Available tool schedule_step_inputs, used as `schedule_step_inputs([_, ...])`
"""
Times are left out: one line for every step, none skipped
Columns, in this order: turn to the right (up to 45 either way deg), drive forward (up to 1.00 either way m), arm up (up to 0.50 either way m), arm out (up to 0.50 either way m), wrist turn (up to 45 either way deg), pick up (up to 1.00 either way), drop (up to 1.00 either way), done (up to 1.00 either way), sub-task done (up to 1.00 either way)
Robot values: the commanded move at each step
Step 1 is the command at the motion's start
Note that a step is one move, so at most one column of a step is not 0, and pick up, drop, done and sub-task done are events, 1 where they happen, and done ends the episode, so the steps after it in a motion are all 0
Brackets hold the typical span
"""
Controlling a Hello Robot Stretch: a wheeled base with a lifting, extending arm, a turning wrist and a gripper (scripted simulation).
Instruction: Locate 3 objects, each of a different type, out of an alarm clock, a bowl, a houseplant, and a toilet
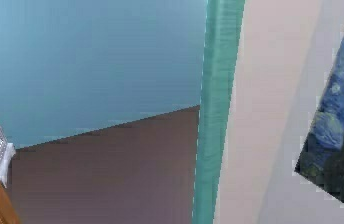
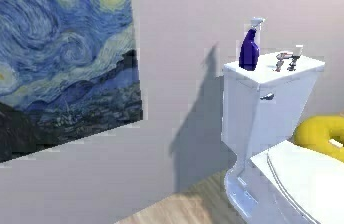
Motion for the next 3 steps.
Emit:
schedule_step_inputs([-12.0, 0.00, 0.00, 0.00, 0.0, 0.00, 0.00, 0.00, 0.00])
schedule_step_inputs([0.0, 0.60, 0.00, 0.00, 0.0, 0.00, 0.00, 0.00, 0.00])
schedule_step_inputs([-18.0, 0.00, 0.00, 0.00, 0.0, 0.00, 0.00, 0.00, 0.00])
